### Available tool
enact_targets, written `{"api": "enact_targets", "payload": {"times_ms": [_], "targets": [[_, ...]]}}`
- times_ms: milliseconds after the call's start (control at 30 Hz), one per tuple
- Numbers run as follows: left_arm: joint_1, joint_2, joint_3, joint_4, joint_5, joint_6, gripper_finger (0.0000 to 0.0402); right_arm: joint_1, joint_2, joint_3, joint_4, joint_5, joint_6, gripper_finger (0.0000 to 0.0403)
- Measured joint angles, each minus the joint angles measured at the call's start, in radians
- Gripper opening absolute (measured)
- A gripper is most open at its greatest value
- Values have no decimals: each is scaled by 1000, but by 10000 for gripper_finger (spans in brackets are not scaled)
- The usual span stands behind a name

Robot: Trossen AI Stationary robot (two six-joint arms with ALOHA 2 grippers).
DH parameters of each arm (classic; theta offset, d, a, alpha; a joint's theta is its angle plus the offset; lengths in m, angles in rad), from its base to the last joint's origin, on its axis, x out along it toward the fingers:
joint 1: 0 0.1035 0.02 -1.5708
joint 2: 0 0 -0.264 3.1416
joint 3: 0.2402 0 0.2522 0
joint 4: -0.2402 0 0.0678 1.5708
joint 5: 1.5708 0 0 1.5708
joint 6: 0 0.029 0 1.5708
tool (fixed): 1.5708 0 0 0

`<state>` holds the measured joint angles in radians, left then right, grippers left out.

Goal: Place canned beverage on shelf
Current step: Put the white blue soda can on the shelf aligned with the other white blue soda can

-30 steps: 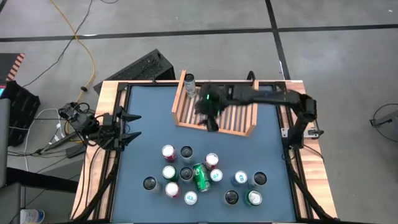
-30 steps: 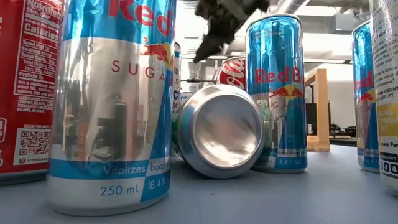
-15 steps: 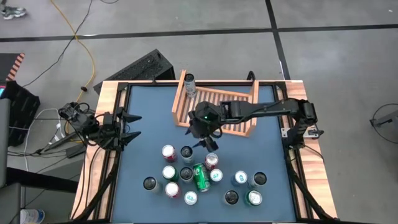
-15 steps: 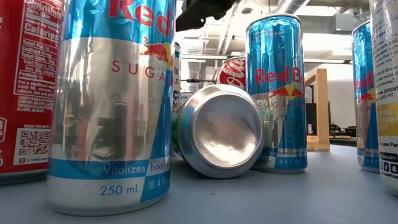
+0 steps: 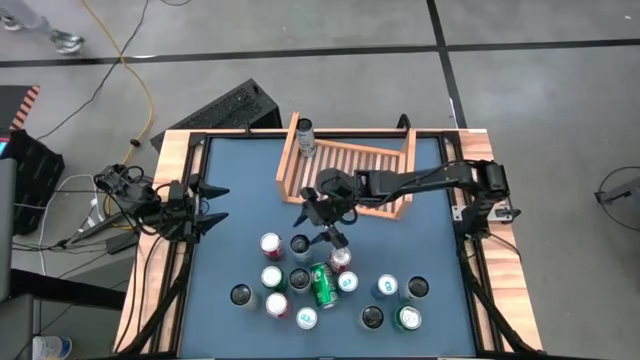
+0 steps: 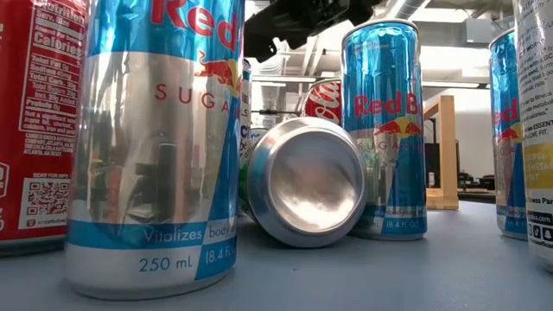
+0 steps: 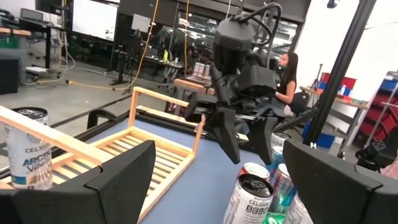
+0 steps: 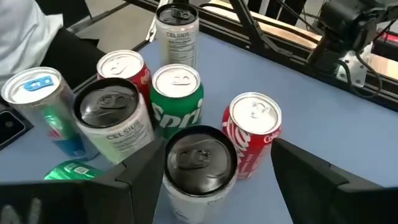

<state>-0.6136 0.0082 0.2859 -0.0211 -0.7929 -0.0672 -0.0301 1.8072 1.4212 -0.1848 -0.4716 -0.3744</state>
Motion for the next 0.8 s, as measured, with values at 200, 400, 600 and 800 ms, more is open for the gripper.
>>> {"api": "enact_targets", "payload": {"times_ms": [200, 400, 600, 800], "targets": [[0, 0, 0, -23, -1, -8, 341, -1, 53, -3, 9, -78, 22, 282], [0, 0, 0, -35, -6, -34, 341, 0, 116, 5, 100, -139, 56, 282], [0, 0, 0, -39, -6, -49, 341, -13, 138, 2, 104, -193, 63, 282], [0, 0, 0, -44, -7, -50, 341, -20, 146, 2, 105, -209, 62, 282]]}}
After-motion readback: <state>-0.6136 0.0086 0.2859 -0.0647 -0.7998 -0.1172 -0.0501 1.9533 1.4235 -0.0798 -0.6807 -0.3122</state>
